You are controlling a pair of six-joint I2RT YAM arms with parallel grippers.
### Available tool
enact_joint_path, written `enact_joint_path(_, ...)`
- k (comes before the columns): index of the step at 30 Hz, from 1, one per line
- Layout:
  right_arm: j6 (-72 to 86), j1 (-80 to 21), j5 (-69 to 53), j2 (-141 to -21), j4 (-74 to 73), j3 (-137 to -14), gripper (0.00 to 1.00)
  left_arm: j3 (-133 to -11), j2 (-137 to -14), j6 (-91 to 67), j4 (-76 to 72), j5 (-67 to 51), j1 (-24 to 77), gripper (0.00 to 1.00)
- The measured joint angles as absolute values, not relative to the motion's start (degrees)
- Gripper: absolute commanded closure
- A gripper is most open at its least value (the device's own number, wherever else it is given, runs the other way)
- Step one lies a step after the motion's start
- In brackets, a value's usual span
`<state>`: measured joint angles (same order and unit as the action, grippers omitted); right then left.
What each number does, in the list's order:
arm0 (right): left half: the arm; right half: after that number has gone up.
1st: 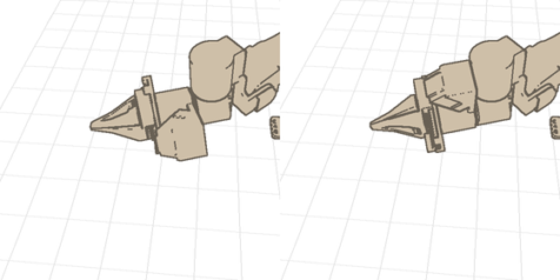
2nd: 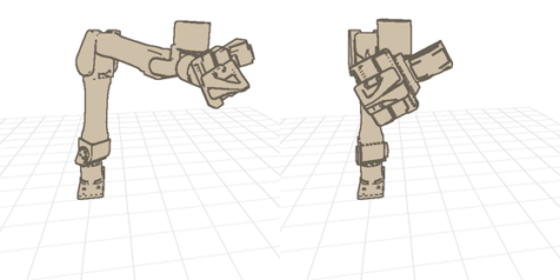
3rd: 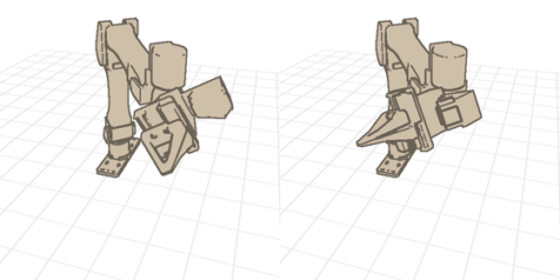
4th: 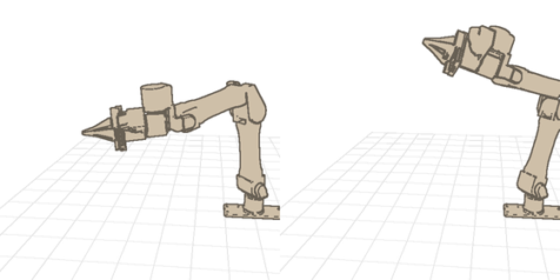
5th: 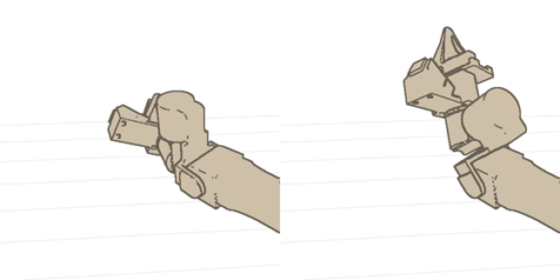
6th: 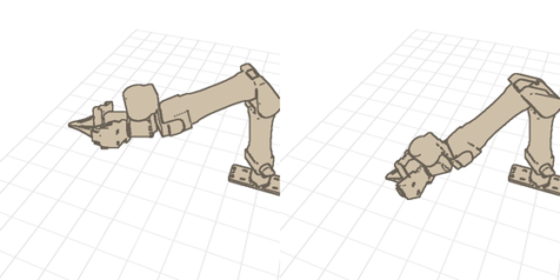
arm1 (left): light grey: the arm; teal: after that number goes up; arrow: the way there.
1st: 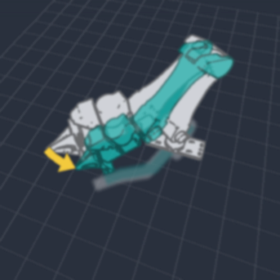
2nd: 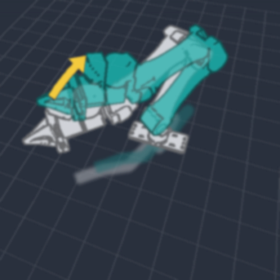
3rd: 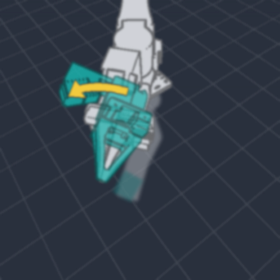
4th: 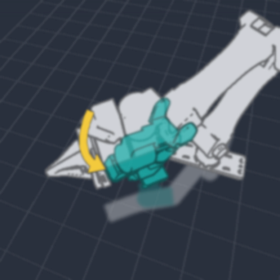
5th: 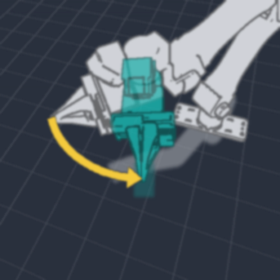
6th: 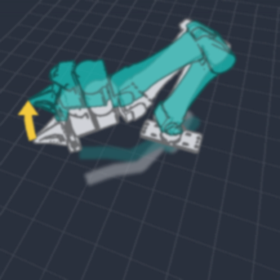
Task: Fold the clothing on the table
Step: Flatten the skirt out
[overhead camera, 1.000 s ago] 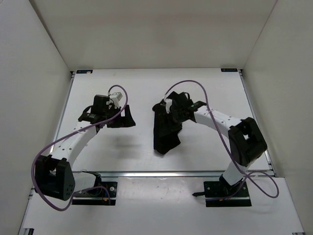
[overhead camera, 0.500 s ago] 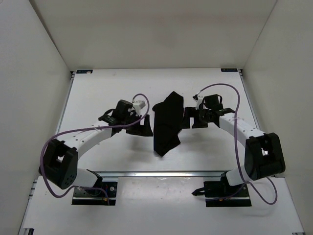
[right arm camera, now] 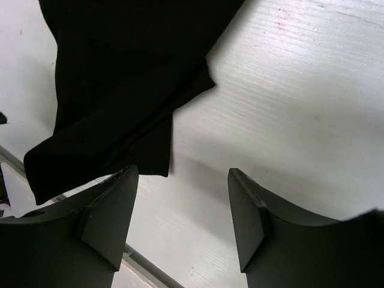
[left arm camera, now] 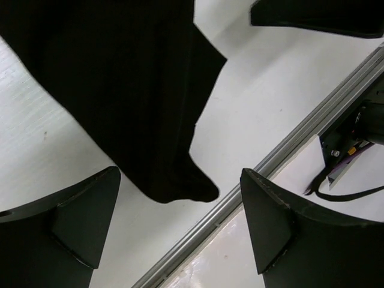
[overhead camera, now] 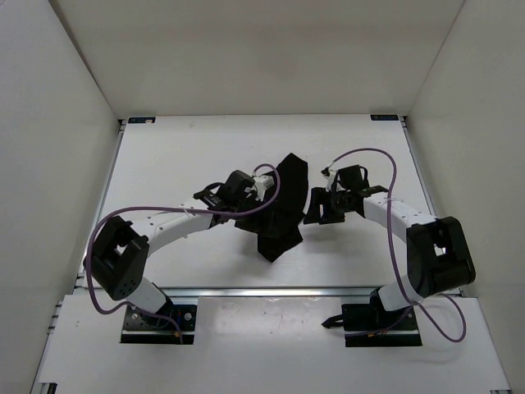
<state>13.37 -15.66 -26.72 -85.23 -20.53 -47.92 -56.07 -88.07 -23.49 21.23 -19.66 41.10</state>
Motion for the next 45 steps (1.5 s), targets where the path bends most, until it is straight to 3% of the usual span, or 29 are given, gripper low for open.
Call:
enact_joint_path(11, 13.54, -15.86, -26.41, -87.2, -20.03, -47.57, 0.42, -59.61, -92.88, -24.62, 28.69, -11.64, 46.78, 0.24)
enact_joint_path(14, 13.54, -15.84, -26.39, -87.2, -20.08, -47.57, 0.42, -59.61, -92.9, -25.06, 29.87, -10.22, 46.89, 0.39)
enact_joint_path(20, 13.54, -16.05, -26.39, -87.46, -20.1, -47.59, 0.42, -59.57, -93.56, -25.71, 29.89, -9.85, 46.89, 0.87)
enact_joint_path(21, 13.54, -16.16, -26.39, -87.61, -20.12, -47.62, 0.43, -59.55, -93.69, -25.87, 29.95, -9.85, 46.87, 1.0)
enact_joint_path(28, 13.54, -16.49, -26.33, -89.27, -20.58, -48.51, 0.47, -57.17, -91.7, -27.22, 28.62, -10.04, 42.78, 1.0)
enact_joint_path(35, 13.56, -16.88, -25.82, -90.87, -20.56, -50.46, 0.48, -46.17, -76.6, -30.52, 28.29, -8.54, 30.3, 1.0)
enact_joint_path(45, 13.78, -19.14, -25.21, -94.67, -21.39, -56.14, 0.33, -36.67, -72.44, -33.04, 28.51, -8.82, 26.06, 1.0)
